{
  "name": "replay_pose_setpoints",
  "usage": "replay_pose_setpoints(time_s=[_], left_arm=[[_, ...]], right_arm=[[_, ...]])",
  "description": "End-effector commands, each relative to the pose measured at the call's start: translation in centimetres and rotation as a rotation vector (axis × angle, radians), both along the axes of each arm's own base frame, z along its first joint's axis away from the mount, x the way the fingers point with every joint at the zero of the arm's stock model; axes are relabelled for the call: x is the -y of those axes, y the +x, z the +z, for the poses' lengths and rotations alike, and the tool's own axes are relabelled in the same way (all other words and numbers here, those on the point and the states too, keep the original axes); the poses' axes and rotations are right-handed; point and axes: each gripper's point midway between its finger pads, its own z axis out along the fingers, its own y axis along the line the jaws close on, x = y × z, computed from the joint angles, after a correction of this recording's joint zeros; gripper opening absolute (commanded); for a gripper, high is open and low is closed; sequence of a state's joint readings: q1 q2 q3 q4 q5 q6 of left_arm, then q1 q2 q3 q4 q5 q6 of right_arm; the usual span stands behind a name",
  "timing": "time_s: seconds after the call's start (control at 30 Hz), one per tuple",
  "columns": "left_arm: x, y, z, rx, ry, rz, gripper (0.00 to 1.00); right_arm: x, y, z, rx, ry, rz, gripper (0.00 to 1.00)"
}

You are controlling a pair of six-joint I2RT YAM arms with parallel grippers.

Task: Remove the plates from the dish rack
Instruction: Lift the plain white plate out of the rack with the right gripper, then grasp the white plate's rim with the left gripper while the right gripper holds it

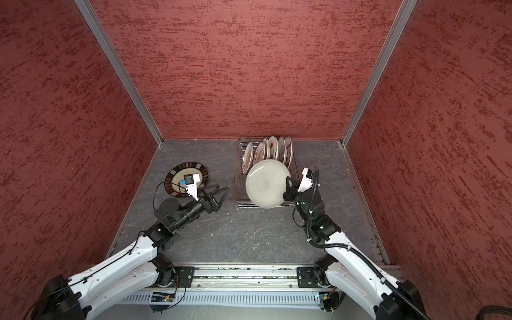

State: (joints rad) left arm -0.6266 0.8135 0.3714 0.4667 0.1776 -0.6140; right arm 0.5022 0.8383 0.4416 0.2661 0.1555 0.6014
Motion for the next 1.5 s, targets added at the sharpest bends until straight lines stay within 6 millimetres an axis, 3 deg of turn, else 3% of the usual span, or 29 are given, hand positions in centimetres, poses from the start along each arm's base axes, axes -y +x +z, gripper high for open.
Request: replay_pose_setpoints(time_s=[0.0, 0.2, 0.33, 0.53, 0.8, 1.13, 1.27, 1.47], left_arm=[[0.1, -0.5, -2.2, -0.054, 0.085, 0.007, 0.99], [0.0, 0.7, -3.5, -0.131, 0.107, 0.073, 0.89], [0.4, 1.1, -3.4, -0.168, 0.066, 0.078, 0.85], [1.0, 1.8, -4.3, -0.242, 0.065, 0.100, 0.80], [1.4, 2.4, -5.1, -0.300, 0.072, 0.109, 0.69], [1.6, 2.6, -5.7, -0.335, 0.047, 0.116, 0.36], [1.7, 2.6, -5.8, -0.343, 0.031, 0.108, 0.35], [2.1, 2.7, -6.1, -0.363, 0.022, 0.096, 0.25]], right_arm=[[-1.2, -1.8, 9.1, 0.261, 0.341, 0.124, 0.00], [-1.5, -1.9, 7.7, 0.305, 0.431, 0.151, 0.00], [-2.4, -1.1, 6.7, 0.292, 0.401, 0.157, 0.00], [-4.1, -1.3, 6.7, 0.306, 0.432, 0.226, 0.00], [-4.7, -0.6, 6.0, 0.260, 0.450, 0.204, 0.00], [-5.8, -0.4, 5.8, 0.259, 0.437, 0.236, 0.00], [-5.9, -0.5, 5.8, 0.261, 0.435, 0.239, 0.00], [-6.2, -0.7, 5.9, 0.265, 0.434, 0.253, 0.00]])
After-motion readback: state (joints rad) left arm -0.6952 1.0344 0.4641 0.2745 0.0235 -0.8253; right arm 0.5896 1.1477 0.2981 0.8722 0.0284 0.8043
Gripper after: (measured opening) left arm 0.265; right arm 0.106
